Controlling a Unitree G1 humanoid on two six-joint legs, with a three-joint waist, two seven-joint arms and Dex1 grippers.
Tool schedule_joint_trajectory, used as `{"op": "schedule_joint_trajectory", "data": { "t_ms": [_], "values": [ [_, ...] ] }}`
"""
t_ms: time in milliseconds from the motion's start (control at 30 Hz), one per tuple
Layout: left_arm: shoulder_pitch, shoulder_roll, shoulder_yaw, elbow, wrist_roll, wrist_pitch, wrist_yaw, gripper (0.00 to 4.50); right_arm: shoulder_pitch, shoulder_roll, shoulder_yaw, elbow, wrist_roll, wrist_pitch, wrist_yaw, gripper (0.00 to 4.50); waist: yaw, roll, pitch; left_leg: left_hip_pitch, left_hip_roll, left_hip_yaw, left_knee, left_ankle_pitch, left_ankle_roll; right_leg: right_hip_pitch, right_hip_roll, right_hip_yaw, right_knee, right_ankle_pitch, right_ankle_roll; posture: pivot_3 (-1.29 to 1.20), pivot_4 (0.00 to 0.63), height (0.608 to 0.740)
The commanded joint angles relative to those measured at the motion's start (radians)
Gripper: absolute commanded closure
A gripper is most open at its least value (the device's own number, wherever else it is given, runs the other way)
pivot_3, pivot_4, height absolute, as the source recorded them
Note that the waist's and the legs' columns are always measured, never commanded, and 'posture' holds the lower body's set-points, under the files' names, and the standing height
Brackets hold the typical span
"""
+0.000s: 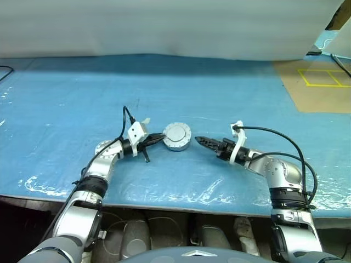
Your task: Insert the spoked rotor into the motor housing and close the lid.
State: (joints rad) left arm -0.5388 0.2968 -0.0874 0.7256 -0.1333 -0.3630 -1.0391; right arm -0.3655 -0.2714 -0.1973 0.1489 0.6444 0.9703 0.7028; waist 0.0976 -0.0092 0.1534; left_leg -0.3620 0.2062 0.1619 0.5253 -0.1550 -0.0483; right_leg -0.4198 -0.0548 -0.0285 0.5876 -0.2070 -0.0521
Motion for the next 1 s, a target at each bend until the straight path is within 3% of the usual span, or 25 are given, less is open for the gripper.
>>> {"op": "schedule_joint_trajectory", "data": {
  "t_ms": [33, 433, 567, 733, 1000],
  "values": [
    [-0.004, 0.006, -0.024, 0.031, 0.027, 0.0, -0.017, 4.46, 0.01, 0.03, 0.055, 0.004, 0.005, 0.032, -0.013, 0.03, 0.001, 0.0, 0.0, 0.0, 0.0, 0.0, 0.0, 0.0, 0.0, 0.0, 0.0, 0.0, 0.0, 0.0, 0.0, 0.0, 0.15, 0.74],
    [-0.006, 0.025, -0.022, 0.035, 0.026, -0.004, -0.027, 4.46, 0.01, 0.116, 0.112, 0.052, -0.024, -0.04, -0.038, 0.03, -0.002, 0.0, 0.0, 0.0, 0.0, 0.0, -0.001, 0.0, 0.0, 0.0, -0.001, 0.0, 0.0, 0.0, 0.0, 0.0, 0.15, 0.74],
    [-0.002, 0.027, -0.022, 0.031, 0.025, -0.003, -0.028, 4.46, -0.003, 0.141, 0.107, 0.065, -0.022, -0.072, -0.042, 0.92, -0.001, 0.0, 0.0, 0.0, 0.0, 0.0, -0.001, 0.0, 0.0, 0.0, -0.001, 0.0, 0.0, 0.0, 0.0, 0.0, 0.15, 0.74],
    [0.003, 0.03, -0.025, 0.03, 0.027, -0.007, -0.031, 4.46, -0.014, 0.145, 0.098, 0.102, -0.035, -0.108, -0.045, 2.45, -0.002, -0.001, 0.0, -0.001, 0.0, 0.0, -0.001, 0.0, 0.0, -0.001, -0.001, 0.0, 0.0, 0.0, 0.0, 0.0, 0.15, 0.74],
    [0.004, 0.026, -0.022, 0.021, 0.016, -0.004, -0.036, 4.46, -0.008, 0.136, 0.097, 0.105, -0.045, -0.119, -0.049, 2.48, -0.001, -0.001, 0.0, 0.0, -0.001, 0.001, 0.0, 0.0, 0.0, 0.0, -0.003, 0.0, 0.0, 0.0, 0.0, 0.0, 0.15, 0.74]
  ]
}}
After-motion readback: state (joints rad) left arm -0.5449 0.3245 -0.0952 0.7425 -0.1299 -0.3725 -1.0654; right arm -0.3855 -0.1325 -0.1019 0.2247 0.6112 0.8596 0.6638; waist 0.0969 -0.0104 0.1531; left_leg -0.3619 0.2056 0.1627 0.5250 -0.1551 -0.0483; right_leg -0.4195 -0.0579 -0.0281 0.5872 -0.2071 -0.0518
